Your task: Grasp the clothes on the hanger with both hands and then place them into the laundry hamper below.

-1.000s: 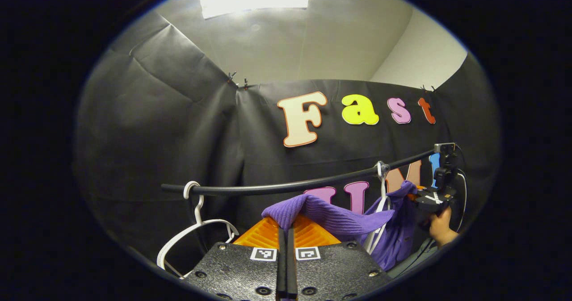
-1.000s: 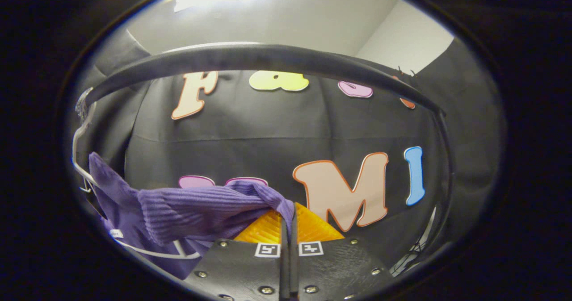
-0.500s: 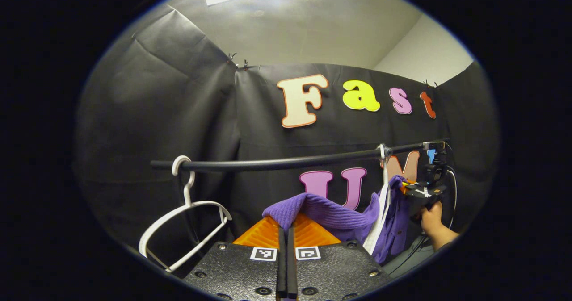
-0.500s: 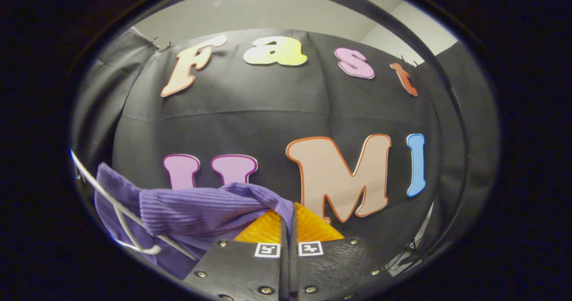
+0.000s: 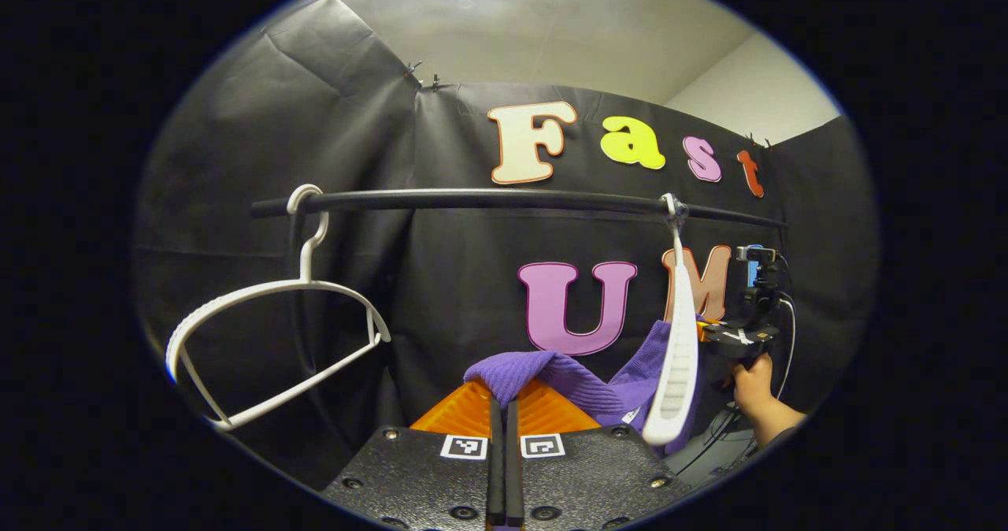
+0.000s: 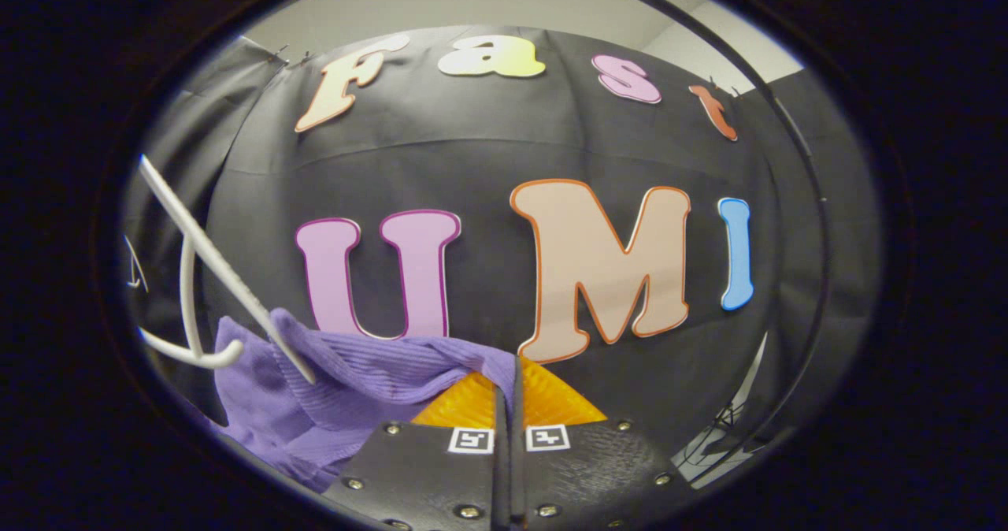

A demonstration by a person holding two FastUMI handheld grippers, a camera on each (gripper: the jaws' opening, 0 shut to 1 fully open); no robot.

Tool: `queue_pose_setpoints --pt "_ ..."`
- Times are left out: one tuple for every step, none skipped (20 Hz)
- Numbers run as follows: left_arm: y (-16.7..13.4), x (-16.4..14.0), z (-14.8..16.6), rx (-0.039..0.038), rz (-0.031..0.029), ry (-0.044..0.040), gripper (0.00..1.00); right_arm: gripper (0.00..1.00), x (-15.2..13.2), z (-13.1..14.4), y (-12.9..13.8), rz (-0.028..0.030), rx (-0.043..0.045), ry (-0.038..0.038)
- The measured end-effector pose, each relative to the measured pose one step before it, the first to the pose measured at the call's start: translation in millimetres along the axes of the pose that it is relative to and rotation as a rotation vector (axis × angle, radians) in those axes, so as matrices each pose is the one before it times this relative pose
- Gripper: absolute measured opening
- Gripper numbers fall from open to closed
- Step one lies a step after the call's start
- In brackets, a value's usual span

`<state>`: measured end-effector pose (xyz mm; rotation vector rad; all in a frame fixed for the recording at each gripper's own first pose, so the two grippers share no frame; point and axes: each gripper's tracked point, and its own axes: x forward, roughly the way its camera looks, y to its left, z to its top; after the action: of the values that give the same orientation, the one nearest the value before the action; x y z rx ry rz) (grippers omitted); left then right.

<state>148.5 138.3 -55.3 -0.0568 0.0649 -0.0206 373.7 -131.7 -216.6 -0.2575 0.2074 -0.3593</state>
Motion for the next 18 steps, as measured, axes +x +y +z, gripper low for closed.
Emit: queue_pose_setpoints --pt "0.69 -4.05 -2.58 0.00150 0.00492 -0.00281 0.01 0.01 -4.81 -4.66 -1.13 -0.00285 -0.00141 0.00647" --pt "-0.85 -2.14 -2.25 0.00177 -0.00152 -0.00338 0.01 0.01 -5.08 -3.97 -1.27 0.00199 0.00455 0.00774" --pt "-2.11 -2.68 -4.31 -0.00096 -0.00317 -0.00114 0.01 0.01 -5.80 -4.83 -1.52 -0.00042 0.00229 0.00532" --pt "-1.63 -4.90 -3.98 0.00148 -0.00171 -0.00053 0.01 0.01 -5.77 -5.42 -2.27 -0.00259 -0.00530 0.00713" --pt "-1.27 -7.97 -4.06 0.00090 -0.00080 -0.00523 0.01 0.01 -6.97 -6.46 -1.05 -0.00005 -0.00769 0.01009" --pt "-2.65 -6.64 -4.36 -0.00153 -0.00349 -0.00124 0.01 0.05 -7.53 -6.84 0.42 0.00662 -0.00384 0.01251" --pt "-5.39 -3.91 -5.42 -0.00988 -0.00917 0.00422 0.01 0.01 -8.60 -7.82 1.25 0.01149 -0.00332 0.01617" --pt "-5.56 -4.10 -6.38 -0.01652 -0.01353 0.00988 0.01 0.01 -9.99 -7.60 1.31 0.01187 -0.00296 0.01360" --pt "-6.44 -5.52 -2.60 -0.01758 -0.01885 -0.00182 0.01 0.01 -11.86 -5.61 -1.46 0.00549 -0.00269 0.00524" --pt "-6.55 -6.11 -1.88 -0.01795 -0.01469 -0.00278 0.01 0.01 -9.65 -4.91 -2.06 0.00238 -0.01063 0.00686" --pt "-7.84 -5.42 -2.93 -0.01046 -0.01754 -0.00085 0.01 0.01 -12.23 -6.28 -2.81 0.00148 -0.01412 0.01445" --pt "-7.09 -2.00 -1.12 -0.01114 -0.01545 -0.00672 0.01 0.01 -9.61 -1.31 -0.92 0.00605 -0.00081 0.00054" --pt "-7.61 -1.61 -1.43 -0.01362 -0.01804 -0.00624 0.01 0.01 -12.82 -0.15 -1.49 0.00222 0.00367 -0.00053" --pt "-4.34 -1.80 -0.93 -0.01140 -0.01304 -0.00553 0.01 0.01 -14.31 0.45 -0.87 0.00635 0.00651 0.00055" --pt "-3.21 -3.56 -1.57 -0.01331 -0.01023 -0.00441 0.01 0.01 -13.91 2.60 -0.10 0.00703 0.00895 -0.01118" --pt "-3.32 -2.39 -0.86 -0.01203 -0.01017 0.00046 0.00 0.01 -13.42 2.75 -1.88 0.00112 0.00792 -0.00533" --pt "-1.82 -1.76 -2.81 -0.01728 -0.00473 0.00202 0.01 0.05 -8.20 2.23 -0.55 0.00416 0.01598 -0.00193" --pt "-0.28 -0.14 -0.79 -0.01442 -0.00482 0.00061 0.01 0.01 -11.40 4.88 1.12 0.01084 0.02508 0.00028"
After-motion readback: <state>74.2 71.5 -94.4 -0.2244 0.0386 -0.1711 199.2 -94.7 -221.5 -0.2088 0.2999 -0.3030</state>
